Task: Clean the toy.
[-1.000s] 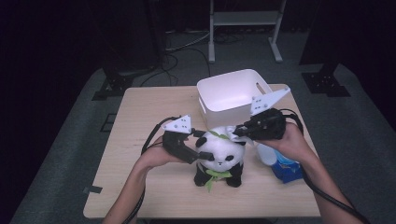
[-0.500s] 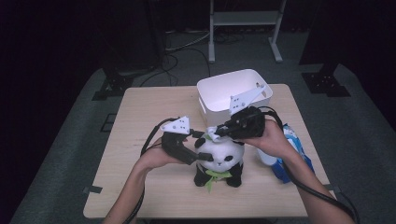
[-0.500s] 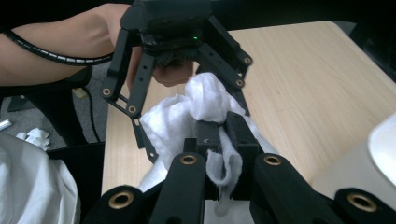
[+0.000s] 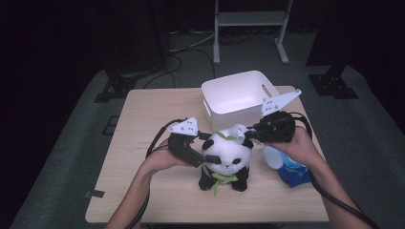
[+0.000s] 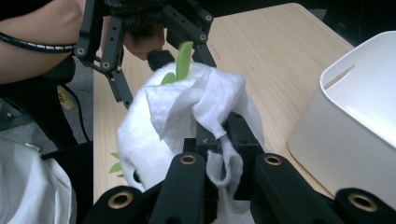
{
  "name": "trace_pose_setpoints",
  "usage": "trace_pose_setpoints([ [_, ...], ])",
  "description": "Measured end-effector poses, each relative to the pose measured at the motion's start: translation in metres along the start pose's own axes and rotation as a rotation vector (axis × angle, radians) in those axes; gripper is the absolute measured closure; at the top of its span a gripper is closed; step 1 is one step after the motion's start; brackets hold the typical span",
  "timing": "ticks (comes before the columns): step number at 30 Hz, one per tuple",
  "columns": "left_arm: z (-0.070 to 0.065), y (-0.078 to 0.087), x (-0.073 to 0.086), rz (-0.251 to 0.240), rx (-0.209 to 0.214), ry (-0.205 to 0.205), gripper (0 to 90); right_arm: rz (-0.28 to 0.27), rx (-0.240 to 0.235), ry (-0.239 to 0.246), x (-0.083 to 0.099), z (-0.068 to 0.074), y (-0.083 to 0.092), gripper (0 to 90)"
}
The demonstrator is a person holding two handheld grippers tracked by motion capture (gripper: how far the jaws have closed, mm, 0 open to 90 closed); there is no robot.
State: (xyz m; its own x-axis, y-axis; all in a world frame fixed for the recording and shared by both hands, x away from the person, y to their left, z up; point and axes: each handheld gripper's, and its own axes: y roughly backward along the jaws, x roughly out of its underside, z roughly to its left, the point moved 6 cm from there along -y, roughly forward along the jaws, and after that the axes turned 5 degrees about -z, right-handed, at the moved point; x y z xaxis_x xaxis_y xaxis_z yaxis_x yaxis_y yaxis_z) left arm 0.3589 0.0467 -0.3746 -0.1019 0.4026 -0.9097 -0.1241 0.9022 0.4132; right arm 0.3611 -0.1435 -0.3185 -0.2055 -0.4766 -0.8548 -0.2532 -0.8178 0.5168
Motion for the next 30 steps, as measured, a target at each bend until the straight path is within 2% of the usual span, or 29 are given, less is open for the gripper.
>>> trace_pose_setpoints([
  [6, 0.000, 0.001, 0.001, 0.001, -0.001, 0.002, 21.6, -0.004, -0.030, 0.031, -0.016, 0.010, -0.013, 84.7],
  [12, 0.000, 0.002, 0.003, 0.001, 0.002, 0.003, 21.1, 0.017, -0.074, 0.098, -0.034, 0.028, -0.034, 84.6],
  [15, 0.000, 0.003, 0.004, -0.001, 0.009, 0.002, 20.9, 0.033, -0.079, 0.125, -0.035, 0.033, -0.036, 84.6],
  [18, 0.000, 0.002, 0.003, 0.001, 0.009, -0.002, 20.8, 0.020, -0.075, 0.106, -0.032, 0.029, -0.029, 84.5],
  [21, 0.000, -0.001, 0.001, 0.005, 0.005, -0.005, 20.8, 0.007, -0.042, 0.079, -0.024, 0.022, -0.017, 84.3],
  [30, 0.000, -0.003, 0.000, 0.011, 0.006, -0.007, 20.3, -0.017, 0.028, -0.016, 0.010, 0.001, 0.018, 84.1],
])
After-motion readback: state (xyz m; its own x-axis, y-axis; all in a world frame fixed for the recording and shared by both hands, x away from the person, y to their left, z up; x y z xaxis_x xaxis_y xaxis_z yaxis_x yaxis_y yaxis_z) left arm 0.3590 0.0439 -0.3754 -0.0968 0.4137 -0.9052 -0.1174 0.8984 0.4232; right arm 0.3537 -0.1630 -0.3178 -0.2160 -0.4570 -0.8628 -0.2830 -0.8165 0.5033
